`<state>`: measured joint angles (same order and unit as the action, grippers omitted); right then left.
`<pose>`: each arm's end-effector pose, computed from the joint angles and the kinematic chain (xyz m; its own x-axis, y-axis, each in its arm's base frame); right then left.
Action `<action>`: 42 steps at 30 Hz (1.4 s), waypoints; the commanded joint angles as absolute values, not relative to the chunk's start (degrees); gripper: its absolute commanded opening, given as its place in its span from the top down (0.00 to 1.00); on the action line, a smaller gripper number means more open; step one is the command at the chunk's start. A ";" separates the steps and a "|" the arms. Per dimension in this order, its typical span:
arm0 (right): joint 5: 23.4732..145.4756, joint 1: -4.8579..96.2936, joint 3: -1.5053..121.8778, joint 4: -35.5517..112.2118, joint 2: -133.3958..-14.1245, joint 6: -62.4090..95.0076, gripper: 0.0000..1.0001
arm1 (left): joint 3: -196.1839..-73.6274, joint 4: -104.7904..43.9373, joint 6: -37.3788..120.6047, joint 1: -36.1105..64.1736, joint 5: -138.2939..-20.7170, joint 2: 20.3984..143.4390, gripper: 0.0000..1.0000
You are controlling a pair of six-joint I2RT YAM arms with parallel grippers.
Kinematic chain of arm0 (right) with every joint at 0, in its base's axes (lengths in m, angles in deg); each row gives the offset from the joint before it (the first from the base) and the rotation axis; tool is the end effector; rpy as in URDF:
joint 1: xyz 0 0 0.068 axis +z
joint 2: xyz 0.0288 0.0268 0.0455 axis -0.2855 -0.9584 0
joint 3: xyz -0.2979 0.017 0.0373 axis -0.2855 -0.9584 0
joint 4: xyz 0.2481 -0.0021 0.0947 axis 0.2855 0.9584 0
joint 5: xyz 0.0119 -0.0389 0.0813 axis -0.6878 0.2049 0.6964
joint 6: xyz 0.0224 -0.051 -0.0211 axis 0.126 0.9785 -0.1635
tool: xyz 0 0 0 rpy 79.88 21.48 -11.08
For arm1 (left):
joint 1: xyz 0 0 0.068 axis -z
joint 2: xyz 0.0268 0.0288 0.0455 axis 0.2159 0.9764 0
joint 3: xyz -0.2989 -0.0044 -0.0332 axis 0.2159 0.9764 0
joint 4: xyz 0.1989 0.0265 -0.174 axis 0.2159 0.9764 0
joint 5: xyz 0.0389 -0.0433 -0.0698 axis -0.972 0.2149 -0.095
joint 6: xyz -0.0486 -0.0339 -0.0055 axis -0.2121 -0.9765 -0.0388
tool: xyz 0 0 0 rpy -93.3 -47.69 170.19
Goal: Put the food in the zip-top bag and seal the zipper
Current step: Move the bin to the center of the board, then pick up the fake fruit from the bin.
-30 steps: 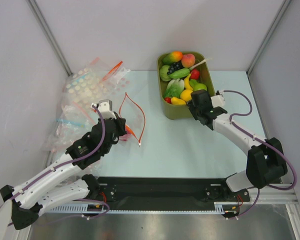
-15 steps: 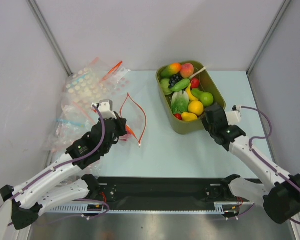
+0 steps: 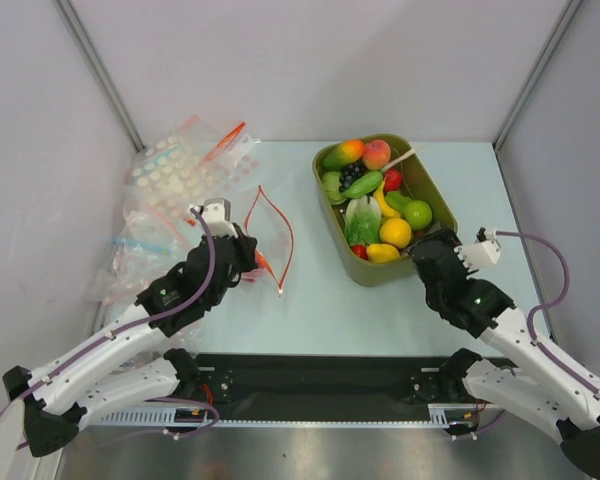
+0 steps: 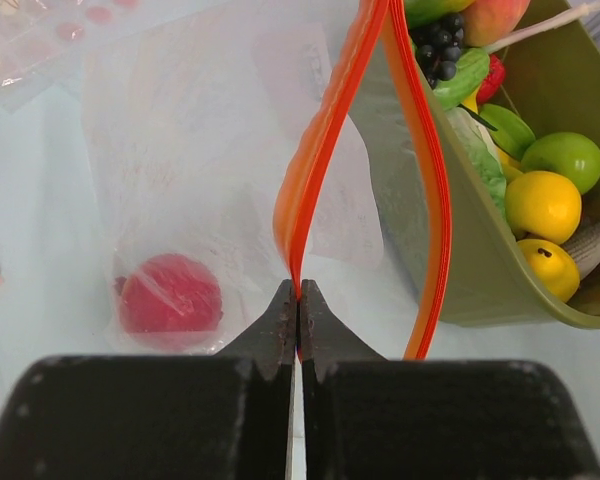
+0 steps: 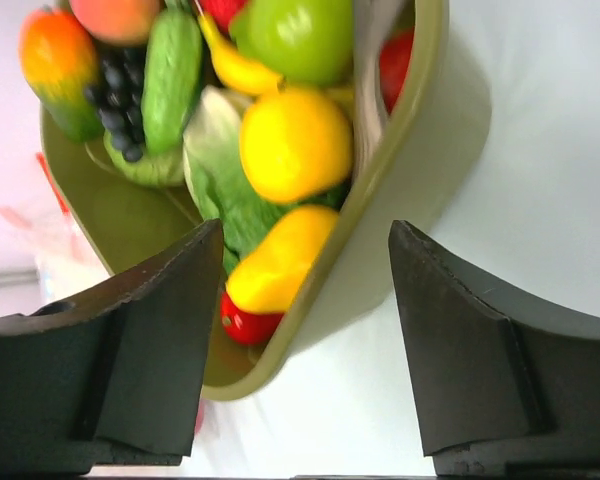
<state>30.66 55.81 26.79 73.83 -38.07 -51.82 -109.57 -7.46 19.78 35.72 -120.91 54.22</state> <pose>0.1340 0.0688 0.3021 -0.1322 0.7551 -0.6421 0.4720 0.6176 0.6291 0.1350 -0.1152 0.3453 -0.3633 -0.2854 -0.8869 0.1024 0.9339 -0.3425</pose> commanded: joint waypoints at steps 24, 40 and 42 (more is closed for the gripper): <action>41.41 48.41 51.86 29.21 -72.37 -15.11 0.03 | -109.76 -11.36 22.17 35.43 -113.43 53.18 1.00; 44.23 45.59 70.50 21.65 -103.22 -18.10 0.00 | -109.14 -12.15 21.38 35.43 -110.18 51.78 1.00; 43.88 45.51 71.73 20.26 -105.43 -18.72 0.00 | -108.88 -12.15 21.38 35.43 -110.35 51.78 1.00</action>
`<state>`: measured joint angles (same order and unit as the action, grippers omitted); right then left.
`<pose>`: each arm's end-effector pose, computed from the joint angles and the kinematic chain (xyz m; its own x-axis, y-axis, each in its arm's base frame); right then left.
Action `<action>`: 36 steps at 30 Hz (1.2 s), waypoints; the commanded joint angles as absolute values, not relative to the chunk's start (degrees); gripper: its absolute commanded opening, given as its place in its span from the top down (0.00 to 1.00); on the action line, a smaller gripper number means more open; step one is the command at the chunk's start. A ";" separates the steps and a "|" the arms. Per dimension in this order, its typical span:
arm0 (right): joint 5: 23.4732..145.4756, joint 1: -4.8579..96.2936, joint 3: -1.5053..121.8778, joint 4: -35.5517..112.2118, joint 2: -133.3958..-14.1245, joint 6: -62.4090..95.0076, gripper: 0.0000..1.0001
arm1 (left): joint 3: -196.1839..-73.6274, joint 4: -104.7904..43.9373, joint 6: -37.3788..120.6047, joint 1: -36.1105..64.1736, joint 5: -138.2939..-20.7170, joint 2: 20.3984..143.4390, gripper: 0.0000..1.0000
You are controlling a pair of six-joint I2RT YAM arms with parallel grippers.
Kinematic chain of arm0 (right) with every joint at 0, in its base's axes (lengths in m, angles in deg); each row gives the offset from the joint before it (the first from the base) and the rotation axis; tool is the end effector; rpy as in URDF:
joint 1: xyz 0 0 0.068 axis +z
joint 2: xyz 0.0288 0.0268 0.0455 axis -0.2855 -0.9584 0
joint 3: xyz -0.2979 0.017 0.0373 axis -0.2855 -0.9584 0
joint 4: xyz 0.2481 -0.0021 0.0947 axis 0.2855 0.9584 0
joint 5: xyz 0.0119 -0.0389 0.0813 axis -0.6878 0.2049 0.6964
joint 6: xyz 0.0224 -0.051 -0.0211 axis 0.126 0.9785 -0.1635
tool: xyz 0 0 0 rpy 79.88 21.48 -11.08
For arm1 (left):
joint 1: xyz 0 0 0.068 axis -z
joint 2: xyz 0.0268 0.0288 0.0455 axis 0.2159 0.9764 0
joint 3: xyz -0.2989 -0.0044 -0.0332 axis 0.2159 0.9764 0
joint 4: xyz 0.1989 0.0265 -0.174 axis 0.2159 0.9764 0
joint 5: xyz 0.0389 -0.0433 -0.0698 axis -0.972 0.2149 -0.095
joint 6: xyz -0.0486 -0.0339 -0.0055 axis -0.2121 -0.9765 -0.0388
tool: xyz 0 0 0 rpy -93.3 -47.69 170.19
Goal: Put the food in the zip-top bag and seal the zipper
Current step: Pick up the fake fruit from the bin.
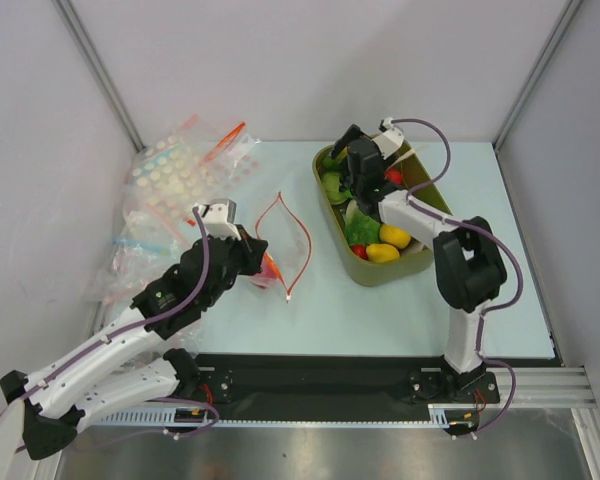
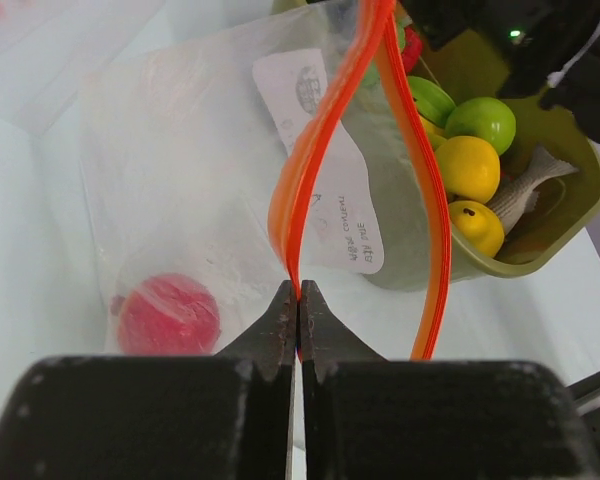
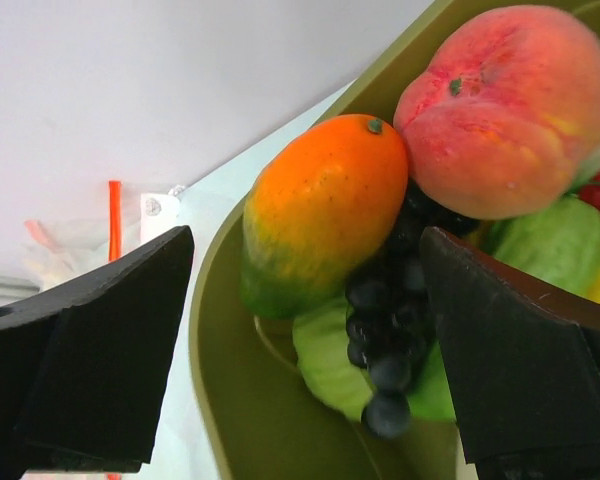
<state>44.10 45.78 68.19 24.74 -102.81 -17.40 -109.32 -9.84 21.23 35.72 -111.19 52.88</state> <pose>0.4290 0.2128 0.3049 -0.1232 0.5571 -0.8213 0.1694 0.8272 0.5357 0.1298 -0.1192 0.3506 -0.4061 -0.2746 -0.8716 0.2561 0.8814 -0.3970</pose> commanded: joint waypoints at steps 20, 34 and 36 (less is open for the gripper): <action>43.61 44.45 68.24 7.86 -107.47 -14.25 0.64 | -108.88 -12.85 21.20 35.43 -107.63 51.78 1.00; 55.11 47.70 46.01 3.72 -77.25 6.68 0.70 | -109.58 -13.03 21.82 35.43 -107.02 54.76 1.00; 59.31 48.67 40.82 3.72 -70.69 6.50 0.72 | -109.49 -13.12 21.90 35.43 -107.01 54.76 1.00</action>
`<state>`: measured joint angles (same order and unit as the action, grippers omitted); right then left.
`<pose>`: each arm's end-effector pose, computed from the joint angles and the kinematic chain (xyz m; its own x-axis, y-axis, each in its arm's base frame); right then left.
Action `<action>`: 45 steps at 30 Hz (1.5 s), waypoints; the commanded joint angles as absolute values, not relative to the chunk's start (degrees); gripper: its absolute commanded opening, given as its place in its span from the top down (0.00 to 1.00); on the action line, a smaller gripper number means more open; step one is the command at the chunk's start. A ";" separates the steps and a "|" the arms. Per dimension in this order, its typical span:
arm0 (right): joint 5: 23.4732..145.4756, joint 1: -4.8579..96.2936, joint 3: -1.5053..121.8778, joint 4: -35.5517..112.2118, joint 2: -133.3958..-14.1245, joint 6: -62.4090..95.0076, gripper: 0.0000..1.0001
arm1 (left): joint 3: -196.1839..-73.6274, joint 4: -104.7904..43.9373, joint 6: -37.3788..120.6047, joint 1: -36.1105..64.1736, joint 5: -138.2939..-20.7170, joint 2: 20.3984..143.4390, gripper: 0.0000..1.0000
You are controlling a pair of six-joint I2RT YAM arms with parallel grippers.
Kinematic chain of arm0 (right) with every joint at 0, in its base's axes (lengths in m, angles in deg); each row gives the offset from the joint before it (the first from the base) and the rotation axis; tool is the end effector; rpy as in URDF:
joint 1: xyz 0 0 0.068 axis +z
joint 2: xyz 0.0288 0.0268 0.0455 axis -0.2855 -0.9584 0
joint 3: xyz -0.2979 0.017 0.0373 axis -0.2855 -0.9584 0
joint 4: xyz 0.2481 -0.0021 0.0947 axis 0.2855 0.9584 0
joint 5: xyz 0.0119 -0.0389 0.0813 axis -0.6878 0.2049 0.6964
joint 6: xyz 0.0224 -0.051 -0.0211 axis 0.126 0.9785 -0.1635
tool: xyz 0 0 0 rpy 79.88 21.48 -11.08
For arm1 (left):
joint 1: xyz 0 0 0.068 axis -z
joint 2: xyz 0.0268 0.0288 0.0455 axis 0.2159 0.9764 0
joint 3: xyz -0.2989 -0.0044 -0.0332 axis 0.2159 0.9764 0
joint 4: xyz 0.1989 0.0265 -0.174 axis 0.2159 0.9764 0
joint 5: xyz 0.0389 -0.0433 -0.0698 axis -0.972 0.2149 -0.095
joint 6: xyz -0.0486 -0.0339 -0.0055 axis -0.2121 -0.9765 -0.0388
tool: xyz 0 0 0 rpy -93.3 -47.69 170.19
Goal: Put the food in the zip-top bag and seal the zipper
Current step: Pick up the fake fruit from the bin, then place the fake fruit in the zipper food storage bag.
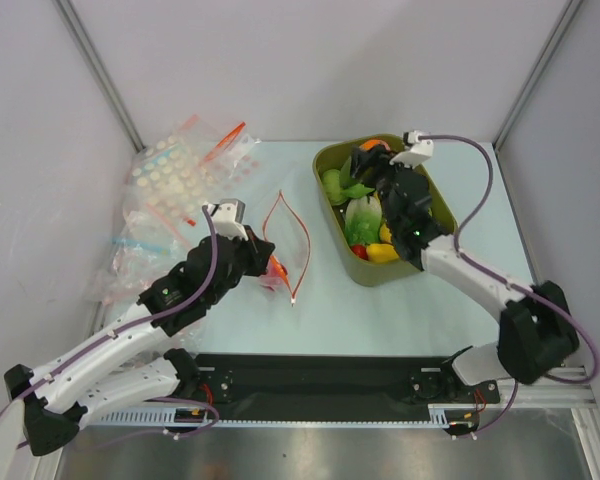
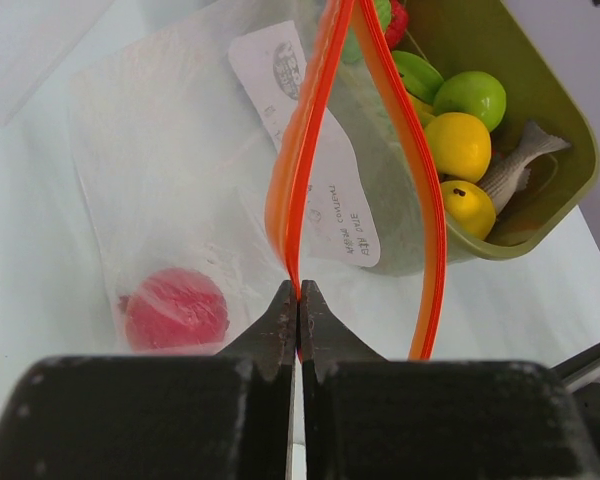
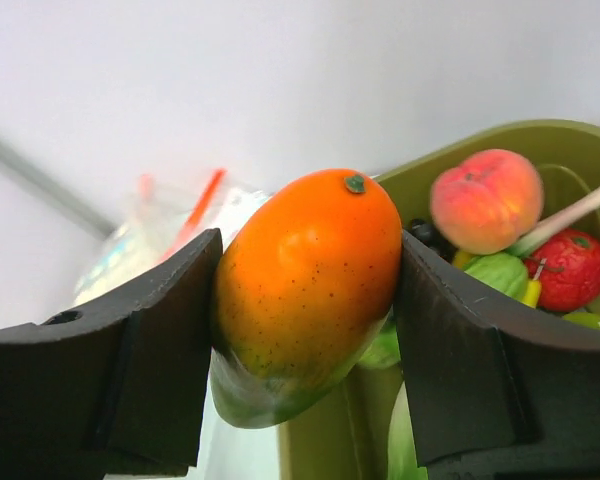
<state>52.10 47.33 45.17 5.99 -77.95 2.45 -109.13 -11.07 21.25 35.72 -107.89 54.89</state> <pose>0.3189 0.1686 0.3697 0.0615 0.4094 -0.9103 -0.1380 0.9067 0.3985 0.1347 -0.1282 0.3458 -0.4421 -0.2509 -0.8612 0.2939 0.8665 -0.4034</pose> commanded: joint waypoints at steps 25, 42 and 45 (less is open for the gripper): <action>87.12 63.61 18.57 -1.90 -47.60 8.79 0.74 | -110.55 -15.66 22.96 35.52 -98.32 59.95 1.00; 82.02 64.58 18.39 -4.45 -53.32 8.79 0.76 | -110.20 -18.39 24.01 35.52 -91.29 59.25 1.00; 81.14 64.84 18.13 -5.42 -54.11 8.61 0.73 | -109.85 -19.53 23.84 35.52 -89.44 58.90 0.99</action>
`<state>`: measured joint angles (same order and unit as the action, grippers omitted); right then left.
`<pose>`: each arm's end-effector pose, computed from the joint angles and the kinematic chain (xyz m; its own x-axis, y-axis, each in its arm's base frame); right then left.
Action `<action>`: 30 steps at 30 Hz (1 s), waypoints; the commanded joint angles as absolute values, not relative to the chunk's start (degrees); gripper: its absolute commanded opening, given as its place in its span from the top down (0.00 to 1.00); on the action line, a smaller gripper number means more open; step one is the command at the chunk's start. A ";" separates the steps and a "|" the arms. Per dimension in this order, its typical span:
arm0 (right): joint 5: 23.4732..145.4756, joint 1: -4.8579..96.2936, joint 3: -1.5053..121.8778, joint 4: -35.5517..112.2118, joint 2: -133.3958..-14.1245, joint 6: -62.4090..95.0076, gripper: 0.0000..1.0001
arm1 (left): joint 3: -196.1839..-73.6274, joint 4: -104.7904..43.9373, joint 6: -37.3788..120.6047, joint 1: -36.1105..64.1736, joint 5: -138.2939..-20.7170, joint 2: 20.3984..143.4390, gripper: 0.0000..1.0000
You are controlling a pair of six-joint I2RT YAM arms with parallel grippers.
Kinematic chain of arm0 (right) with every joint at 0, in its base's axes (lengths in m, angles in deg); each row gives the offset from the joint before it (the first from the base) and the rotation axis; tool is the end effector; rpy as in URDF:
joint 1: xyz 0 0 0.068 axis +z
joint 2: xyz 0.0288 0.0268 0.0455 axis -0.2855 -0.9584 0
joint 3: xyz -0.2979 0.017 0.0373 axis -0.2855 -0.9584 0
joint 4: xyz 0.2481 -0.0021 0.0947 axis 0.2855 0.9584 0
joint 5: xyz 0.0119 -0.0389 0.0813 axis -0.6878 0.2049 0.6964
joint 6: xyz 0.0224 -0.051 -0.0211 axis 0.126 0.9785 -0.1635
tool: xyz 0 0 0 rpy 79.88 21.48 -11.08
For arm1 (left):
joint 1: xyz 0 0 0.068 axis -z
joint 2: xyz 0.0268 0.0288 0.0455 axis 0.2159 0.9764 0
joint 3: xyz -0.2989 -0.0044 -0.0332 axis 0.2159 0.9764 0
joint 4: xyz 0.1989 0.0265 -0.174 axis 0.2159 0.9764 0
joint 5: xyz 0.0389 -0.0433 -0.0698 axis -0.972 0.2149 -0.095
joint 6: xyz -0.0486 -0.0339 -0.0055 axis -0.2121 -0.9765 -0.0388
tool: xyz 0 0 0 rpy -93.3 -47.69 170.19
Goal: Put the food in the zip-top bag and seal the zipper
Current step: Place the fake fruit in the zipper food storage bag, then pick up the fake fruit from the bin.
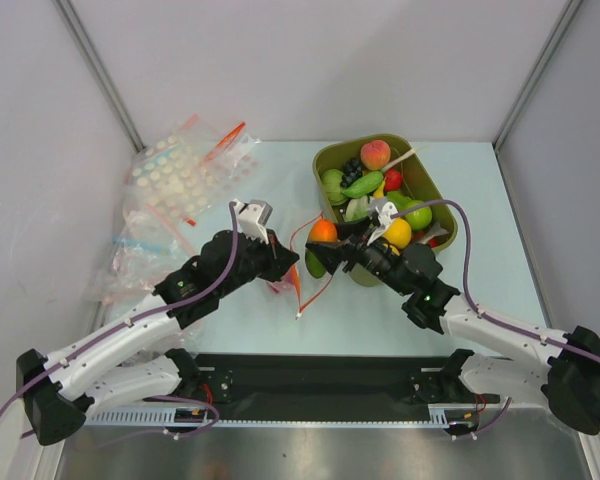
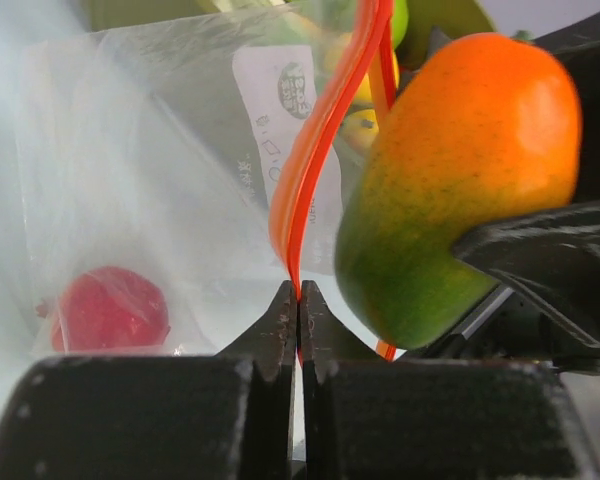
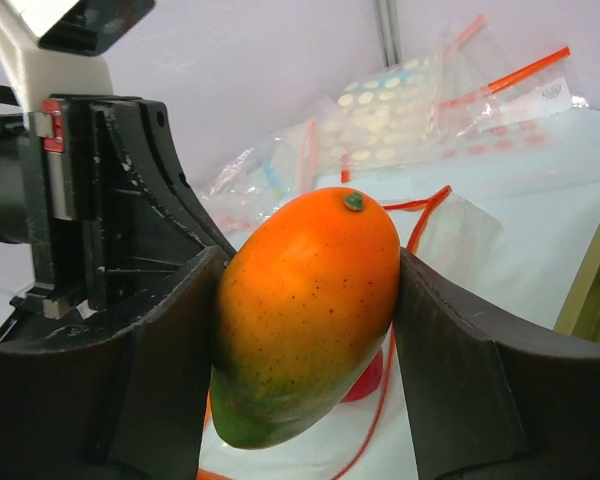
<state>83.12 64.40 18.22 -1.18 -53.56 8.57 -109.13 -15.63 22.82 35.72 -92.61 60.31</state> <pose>0.1587 0.1823 0.3323 -0.0711 0.2932 -0.9534 -0.8168 0.5315 0.2244 0.1443 -0.1559 0.3367 -0.5465 -0.1448 -0.8249 0.4793 0.7536 -0.4498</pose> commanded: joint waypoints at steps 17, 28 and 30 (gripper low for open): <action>79.30 65.81 19.09 -4.19 -56.49 9.14 0.18 | -109.93 -17.51 21.73 35.34 -92.16 57.05 1.00; 65.44 65.72 19.53 2.83 -51.22 10.63 0.20 | -109.23 -19.36 20.24 35.34 -97.78 56.26 1.00; 61.22 64.85 19.44 4.85 -49.46 9.76 0.22 | -109.93 -19.97 19.53 35.34 -98.84 56.61 0.99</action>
<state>70.29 65.47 18.18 2.60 -52.38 9.42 -109.13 -16.57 21.38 35.72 -95.80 57.49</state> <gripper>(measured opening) 0.791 0.009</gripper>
